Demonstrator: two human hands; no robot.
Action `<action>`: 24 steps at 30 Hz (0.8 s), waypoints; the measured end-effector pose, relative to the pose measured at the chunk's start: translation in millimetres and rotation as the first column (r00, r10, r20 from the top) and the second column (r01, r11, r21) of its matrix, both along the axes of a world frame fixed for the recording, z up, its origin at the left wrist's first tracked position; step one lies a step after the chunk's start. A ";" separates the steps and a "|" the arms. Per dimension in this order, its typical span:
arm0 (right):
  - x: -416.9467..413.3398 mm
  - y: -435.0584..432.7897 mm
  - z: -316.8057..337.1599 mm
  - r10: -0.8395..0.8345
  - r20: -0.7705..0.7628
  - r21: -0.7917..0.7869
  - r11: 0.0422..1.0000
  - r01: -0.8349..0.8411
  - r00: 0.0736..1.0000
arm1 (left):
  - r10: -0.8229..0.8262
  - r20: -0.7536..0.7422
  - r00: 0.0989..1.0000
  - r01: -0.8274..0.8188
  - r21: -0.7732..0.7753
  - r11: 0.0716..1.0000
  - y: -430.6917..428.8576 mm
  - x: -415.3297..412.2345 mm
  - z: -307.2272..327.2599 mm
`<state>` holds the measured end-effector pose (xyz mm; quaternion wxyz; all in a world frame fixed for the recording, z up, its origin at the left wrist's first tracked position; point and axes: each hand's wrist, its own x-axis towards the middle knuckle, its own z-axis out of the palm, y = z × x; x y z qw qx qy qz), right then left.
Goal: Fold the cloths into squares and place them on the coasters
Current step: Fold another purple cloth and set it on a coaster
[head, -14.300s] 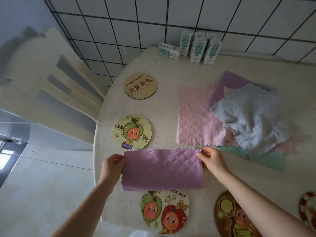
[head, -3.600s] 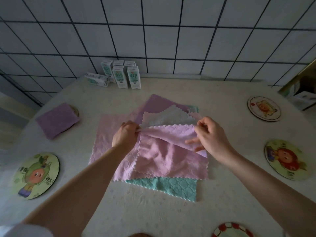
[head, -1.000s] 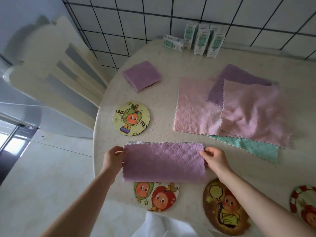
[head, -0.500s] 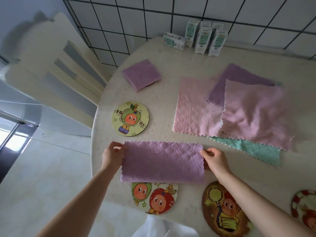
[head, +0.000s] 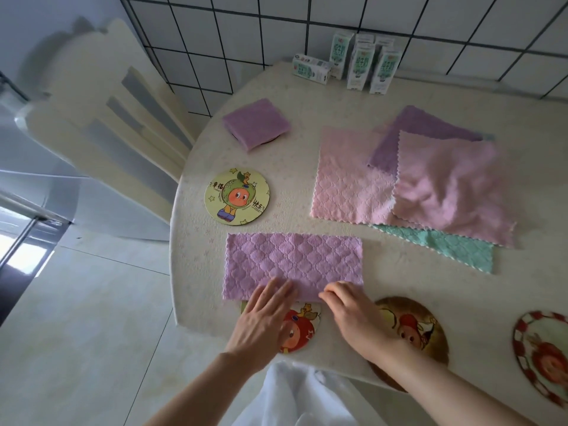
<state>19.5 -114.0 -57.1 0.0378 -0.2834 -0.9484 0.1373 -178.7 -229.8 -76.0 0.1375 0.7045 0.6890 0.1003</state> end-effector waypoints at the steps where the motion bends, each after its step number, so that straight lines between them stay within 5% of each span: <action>1: 2.1 0.5 -1.7 0.009 0.023 0.030 1.000 -0.009 1.000 | 0.011 -0.024 1.000 -0.011 -0.015 1.000 -2.2 -0.3 -2.1; 13: 20.3 7.4 2.9 0.020 0.299 0.134 0.989 -0.062 0.954 | 0.233 -0.111 0.966 -0.248 -0.151 0.957 -54.6 -45.4 -11.5; 24: 6.5 26.3 12.9 0.097 0.367 0.098 0.985 -0.142 0.925 | 0.305 -0.136 0.943 -0.321 -0.121 0.939 -48.7 -37.0 -5.5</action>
